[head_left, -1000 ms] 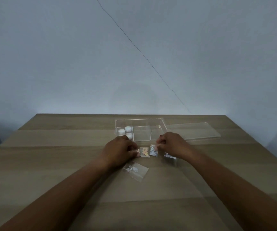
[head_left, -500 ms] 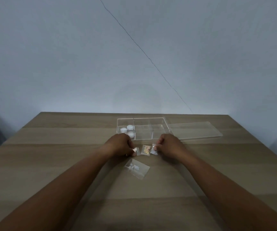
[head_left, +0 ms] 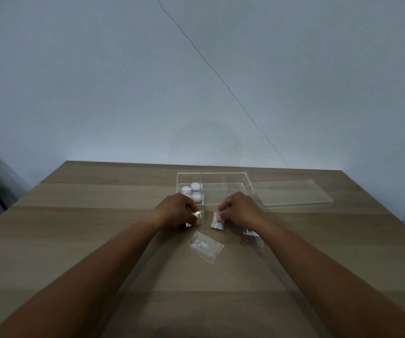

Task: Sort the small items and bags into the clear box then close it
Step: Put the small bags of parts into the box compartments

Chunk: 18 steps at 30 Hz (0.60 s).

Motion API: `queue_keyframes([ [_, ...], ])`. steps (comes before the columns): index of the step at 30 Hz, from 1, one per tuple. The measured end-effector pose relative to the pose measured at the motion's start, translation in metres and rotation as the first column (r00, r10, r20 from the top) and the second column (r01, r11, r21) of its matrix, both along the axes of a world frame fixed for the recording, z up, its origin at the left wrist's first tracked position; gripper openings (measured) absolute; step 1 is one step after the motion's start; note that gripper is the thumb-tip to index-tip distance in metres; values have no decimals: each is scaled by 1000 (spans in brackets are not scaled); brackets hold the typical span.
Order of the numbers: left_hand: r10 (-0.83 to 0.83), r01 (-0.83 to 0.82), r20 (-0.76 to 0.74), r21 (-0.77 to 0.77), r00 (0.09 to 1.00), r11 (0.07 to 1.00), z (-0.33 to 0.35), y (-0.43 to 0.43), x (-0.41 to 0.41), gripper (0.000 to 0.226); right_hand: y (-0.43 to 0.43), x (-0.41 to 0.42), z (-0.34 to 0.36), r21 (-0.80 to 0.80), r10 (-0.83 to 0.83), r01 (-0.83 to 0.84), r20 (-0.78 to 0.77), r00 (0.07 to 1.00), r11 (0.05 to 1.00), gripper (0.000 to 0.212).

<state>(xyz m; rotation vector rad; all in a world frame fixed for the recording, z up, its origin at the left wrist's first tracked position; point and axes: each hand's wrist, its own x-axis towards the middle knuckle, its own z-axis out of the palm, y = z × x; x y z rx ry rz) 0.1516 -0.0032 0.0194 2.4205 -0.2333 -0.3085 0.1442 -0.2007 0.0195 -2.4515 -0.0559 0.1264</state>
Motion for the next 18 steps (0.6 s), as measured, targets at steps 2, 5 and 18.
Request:
queue_keyframes([
  [2,3,-4,-8,-20,1000,1000,1,1,-2,12,3,1,1,-65,4,-4,-1,1000,998,15],
  [5,-13,12,-16,-41,1000,999,7,3,-6,7,2,2,5,-102,9,-14,-43,999,995,13],
  [18,44,-22,90,-231,995,973,66,-15,36,6,-13,-2,1,99,-46,44,12,999,994,11],
])
